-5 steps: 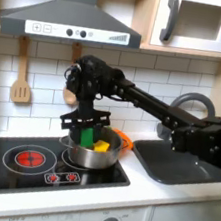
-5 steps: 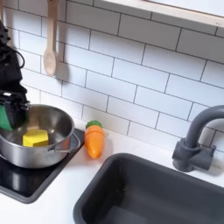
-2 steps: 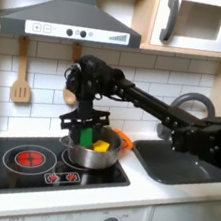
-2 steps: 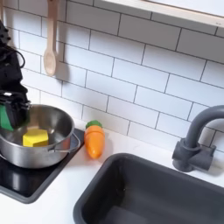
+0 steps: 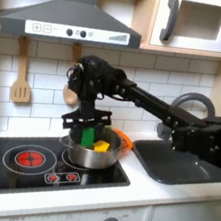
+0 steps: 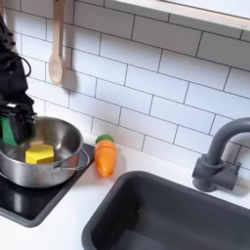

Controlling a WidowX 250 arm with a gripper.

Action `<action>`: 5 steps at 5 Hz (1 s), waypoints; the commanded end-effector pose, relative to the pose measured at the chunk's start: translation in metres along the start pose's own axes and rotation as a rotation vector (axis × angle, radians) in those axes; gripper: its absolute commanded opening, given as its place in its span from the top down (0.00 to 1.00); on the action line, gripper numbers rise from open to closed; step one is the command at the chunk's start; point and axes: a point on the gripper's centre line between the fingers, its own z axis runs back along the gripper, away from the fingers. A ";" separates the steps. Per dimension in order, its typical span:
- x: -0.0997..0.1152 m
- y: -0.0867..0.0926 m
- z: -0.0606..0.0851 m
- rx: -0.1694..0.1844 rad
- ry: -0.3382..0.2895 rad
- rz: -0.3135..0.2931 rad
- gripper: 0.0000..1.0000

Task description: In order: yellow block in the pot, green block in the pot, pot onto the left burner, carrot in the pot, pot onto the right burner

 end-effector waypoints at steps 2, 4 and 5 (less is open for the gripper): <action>-0.003 0.000 -0.005 0.030 0.027 -0.007 0.00; -0.003 -0.002 0.000 0.007 0.025 0.000 0.00; -0.006 -0.007 0.005 0.003 0.026 -0.002 0.00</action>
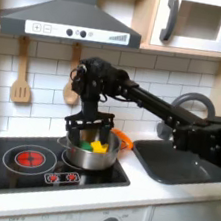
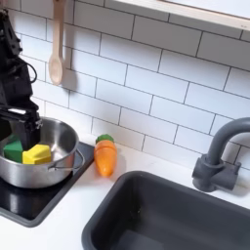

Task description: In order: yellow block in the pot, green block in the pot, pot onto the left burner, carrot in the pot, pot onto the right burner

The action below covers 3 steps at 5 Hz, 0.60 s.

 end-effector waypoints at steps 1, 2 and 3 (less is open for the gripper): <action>-0.004 -0.004 0.013 -0.018 -0.023 0.013 0.00; -0.008 -0.010 0.028 -0.004 -0.059 0.052 0.00; -0.017 -0.013 0.033 0.017 -0.039 0.183 0.00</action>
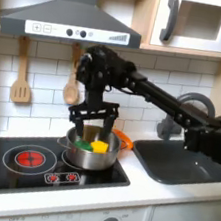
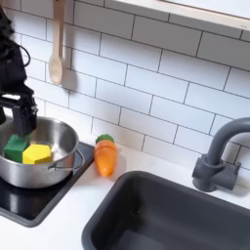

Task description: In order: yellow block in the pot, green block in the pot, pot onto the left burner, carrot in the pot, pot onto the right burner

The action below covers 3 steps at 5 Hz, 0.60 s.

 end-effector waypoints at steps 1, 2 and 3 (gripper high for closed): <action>-0.022 0.003 -0.008 0.073 0.081 0.293 0.00; -0.027 0.013 -0.027 0.154 0.132 0.334 0.00; -0.033 0.022 -0.038 0.212 0.132 0.389 0.00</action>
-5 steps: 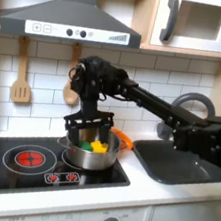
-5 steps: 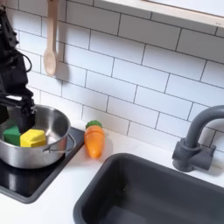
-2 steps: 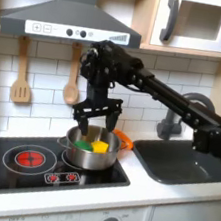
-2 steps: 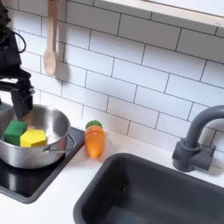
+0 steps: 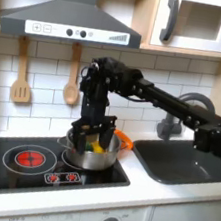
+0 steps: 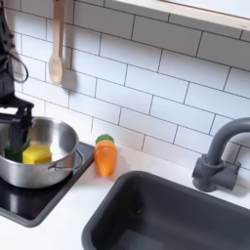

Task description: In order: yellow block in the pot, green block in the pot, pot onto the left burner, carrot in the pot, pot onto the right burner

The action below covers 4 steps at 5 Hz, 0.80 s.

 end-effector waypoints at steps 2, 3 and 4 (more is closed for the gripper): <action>0.004 0.009 -0.024 0.039 -0.028 0.073 0.00; 0.006 0.009 -0.022 0.040 -0.038 0.049 0.00; 0.006 0.010 -0.028 0.032 -0.043 0.023 0.00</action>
